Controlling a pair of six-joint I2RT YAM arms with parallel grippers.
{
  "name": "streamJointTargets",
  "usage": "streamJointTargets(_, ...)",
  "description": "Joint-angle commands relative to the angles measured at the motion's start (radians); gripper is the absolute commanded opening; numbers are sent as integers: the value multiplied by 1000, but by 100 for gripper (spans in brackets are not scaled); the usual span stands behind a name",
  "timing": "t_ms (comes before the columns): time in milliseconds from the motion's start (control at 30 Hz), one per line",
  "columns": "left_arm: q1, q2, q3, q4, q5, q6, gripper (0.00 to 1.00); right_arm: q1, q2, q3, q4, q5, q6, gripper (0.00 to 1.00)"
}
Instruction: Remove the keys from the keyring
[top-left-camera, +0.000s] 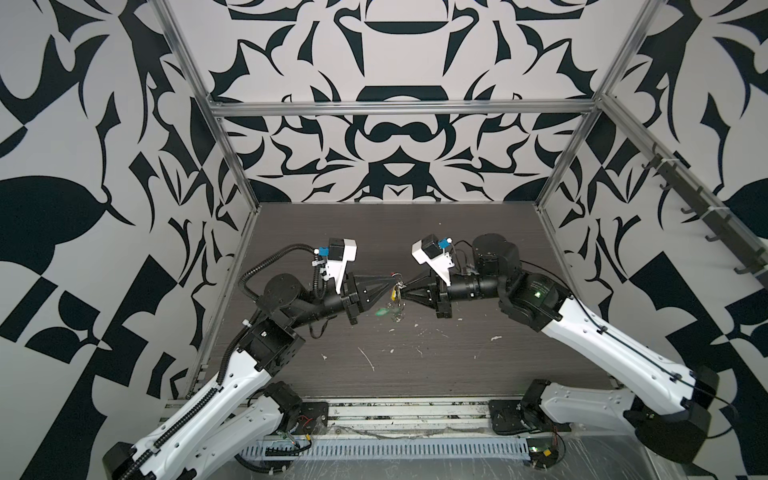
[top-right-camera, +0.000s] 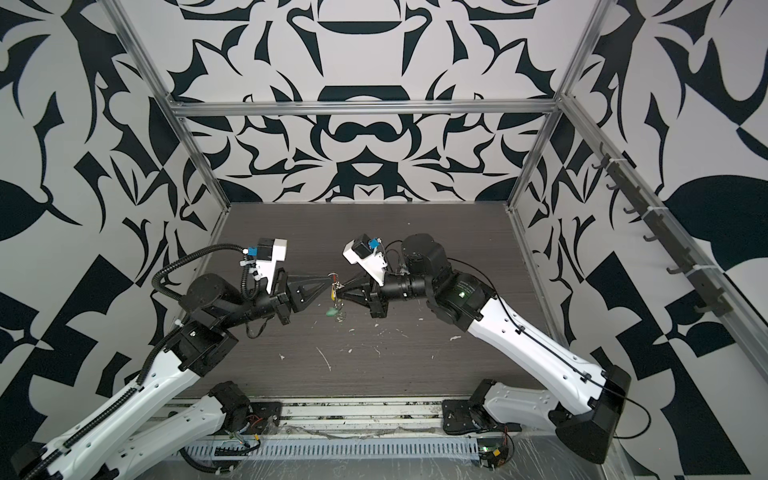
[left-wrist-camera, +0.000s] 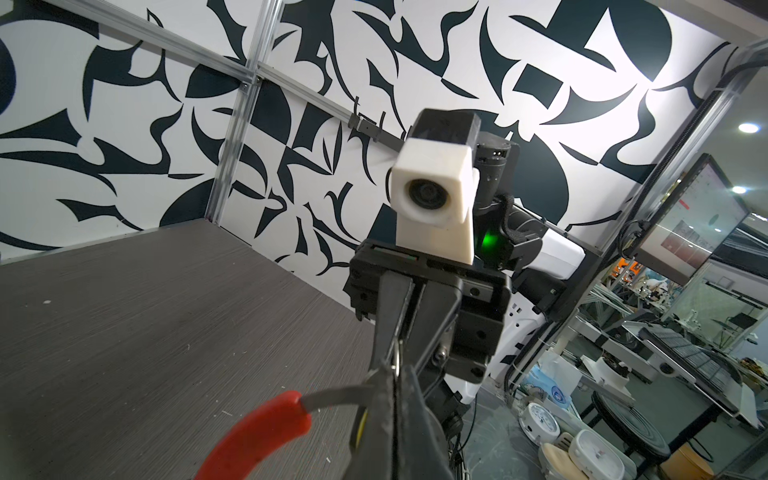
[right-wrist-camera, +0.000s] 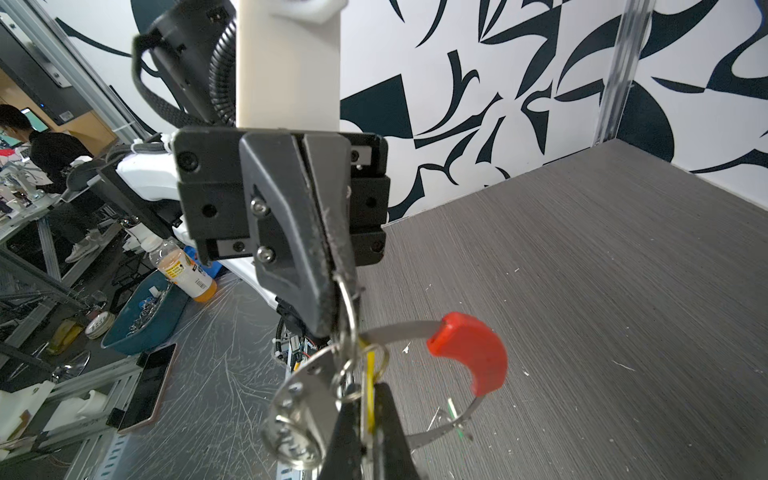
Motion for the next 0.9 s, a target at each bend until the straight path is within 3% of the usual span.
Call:
streamJointTargets(0,-1,-24,-17,123,-38,-21,0,20,-3,-20,58,9,17,0)
streamJointTargets(233,-1,-17,-50,239,-20,-49,0,60,36,-43,83,20,28,0)
streamJointTargets(367,-1,-12,-42,211,16,-41,0,61,18,-44,59,39,25,0)
streamJointTargets(533,-1,-38,-34,124,20,5,0,62,-41,-31,-11,79,-7,28)
streamJointTargets(733,-1,-62,-21,46,16,50,0,62,-150,-37,-31,156,-23,42)
streamJointTargets(867,-1,-60,-19,51,31,54,0,61,-195,-40,42,181,-4,45)
